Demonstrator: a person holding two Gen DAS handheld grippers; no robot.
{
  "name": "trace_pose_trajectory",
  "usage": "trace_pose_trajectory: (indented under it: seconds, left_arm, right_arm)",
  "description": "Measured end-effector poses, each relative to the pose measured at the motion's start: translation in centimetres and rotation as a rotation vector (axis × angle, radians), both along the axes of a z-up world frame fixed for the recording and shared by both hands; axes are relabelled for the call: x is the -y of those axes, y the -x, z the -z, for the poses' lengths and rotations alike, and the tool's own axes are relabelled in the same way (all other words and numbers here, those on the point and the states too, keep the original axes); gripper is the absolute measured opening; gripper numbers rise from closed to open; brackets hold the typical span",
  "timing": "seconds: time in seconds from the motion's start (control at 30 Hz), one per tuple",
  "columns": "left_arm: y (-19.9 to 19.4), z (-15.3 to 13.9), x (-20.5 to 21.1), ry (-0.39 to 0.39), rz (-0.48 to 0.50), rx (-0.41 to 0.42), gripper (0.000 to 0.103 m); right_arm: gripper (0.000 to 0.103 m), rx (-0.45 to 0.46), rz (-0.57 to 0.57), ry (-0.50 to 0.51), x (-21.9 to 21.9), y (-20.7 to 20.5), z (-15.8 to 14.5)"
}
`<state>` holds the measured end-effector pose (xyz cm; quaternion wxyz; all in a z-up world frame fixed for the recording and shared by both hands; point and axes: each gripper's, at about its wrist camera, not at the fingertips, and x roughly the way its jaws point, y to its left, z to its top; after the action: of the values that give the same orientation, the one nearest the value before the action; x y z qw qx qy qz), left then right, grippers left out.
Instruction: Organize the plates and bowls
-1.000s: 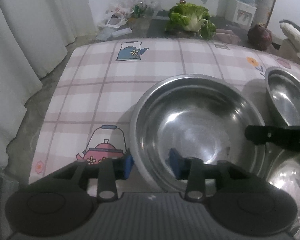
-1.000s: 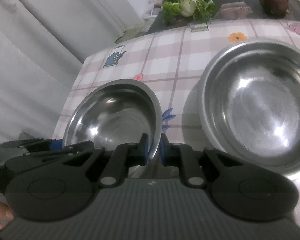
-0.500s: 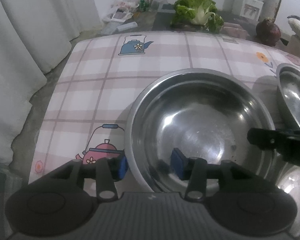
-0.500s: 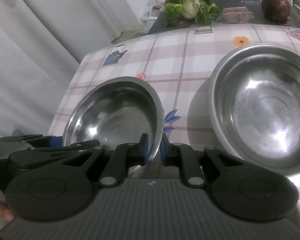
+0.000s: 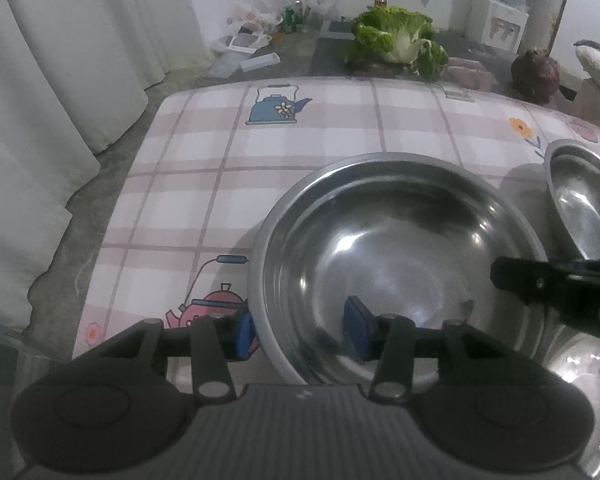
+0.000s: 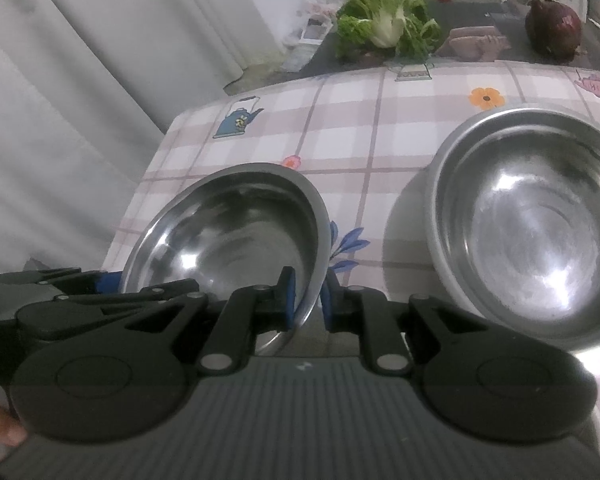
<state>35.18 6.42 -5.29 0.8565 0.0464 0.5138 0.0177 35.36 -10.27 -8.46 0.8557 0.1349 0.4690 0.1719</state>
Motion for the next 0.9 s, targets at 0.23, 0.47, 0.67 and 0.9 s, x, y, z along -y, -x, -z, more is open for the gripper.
trace_pose_trajectory:
  seconds: [0.23, 0.47, 0.67, 0.9]
  left_arm:
    - [0.7, -1.3, -0.5, -0.005, -0.008, 0.031, 0.047]
    - [1.6, -2.8, -0.7, -0.018, -0.009, 0.061, 0.047]
    - [2.5, -4.3, -0.1, -0.012, 0.005, 0.089, 0.047]
    - [3.0, -5.3, 2.4, -0.005, 0.040, 0.106, 0.047]
  right_arm:
    - [0.014, 0.011, -0.008, -0.012, -0.5, 0.4, -1.0]
    - [0.014, 0.037, -0.013, -0.024, -0.9, 1.2, -2.4]
    - [0.014, 0.054, -0.003, -0.031, -0.2, 2.1, -3.6]
    - [0.015, 0.084, 0.039, -0.036, 2.2, 3.4, -5.2]
